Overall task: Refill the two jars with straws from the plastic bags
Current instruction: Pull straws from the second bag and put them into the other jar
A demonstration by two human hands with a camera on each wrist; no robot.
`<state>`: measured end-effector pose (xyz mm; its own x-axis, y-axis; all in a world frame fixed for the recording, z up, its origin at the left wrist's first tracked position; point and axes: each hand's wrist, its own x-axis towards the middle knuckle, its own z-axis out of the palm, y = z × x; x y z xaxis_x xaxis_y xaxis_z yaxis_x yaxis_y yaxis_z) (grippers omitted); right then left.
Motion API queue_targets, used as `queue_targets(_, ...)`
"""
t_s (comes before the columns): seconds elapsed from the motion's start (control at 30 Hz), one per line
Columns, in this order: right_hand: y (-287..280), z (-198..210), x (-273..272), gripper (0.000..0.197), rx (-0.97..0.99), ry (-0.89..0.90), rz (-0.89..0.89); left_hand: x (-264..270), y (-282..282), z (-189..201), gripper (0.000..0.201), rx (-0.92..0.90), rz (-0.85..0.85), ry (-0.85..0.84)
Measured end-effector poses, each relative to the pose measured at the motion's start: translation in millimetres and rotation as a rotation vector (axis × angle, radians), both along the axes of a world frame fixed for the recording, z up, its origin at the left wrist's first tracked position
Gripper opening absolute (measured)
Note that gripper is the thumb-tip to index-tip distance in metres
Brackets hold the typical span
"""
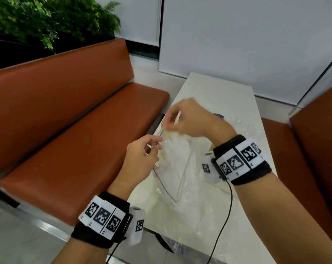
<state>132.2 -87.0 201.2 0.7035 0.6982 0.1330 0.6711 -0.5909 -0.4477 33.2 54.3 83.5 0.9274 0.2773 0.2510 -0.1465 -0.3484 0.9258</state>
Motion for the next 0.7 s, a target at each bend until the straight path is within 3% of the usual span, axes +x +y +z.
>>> queue_targets(0.07, 0, -11, -18, 0.044, -0.427, 0.217, 0.050, 2, -4, 2, 0.026, 0.012, -0.006, -0.005)
queue_targets(0.1, -2, -19, -22, 0.059, -0.542, 0.216, 0.033, 2, -6, 2, 0.026, 0.017, -0.001, -0.008)
queue_targets(0.17, -6, -34, -27, 0.072, -0.610, 0.116, -0.008, 4, -7, 2, 0.027, 0.016, 0.006, -0.012)
queue_targets(0.23, -10, -45, -28, 0.070, -0.647, 0.104, -0.038, 5, -9, 2, 0.028, 0.005, 0.007, -0.010)
queue_targets(0.37, -21, -62, -27, 0.040, -0.485, 0.175, -0.003, 6, -10, 4, 0.029, 0.001, 0.031, -0.005)
queue_targets(0.57, -38, -47, -20, 0.027, -0.265, 0.193, -0.032, -5, -16, 5, 0.023, -0.025, -0.008, 0.036)
queue_targets(0.7, -34, -17, -16, 0.028, -0.108, 0.108, -0.027, -12, -23, 8, 0.053, 0.118, -0.089, 0.039)
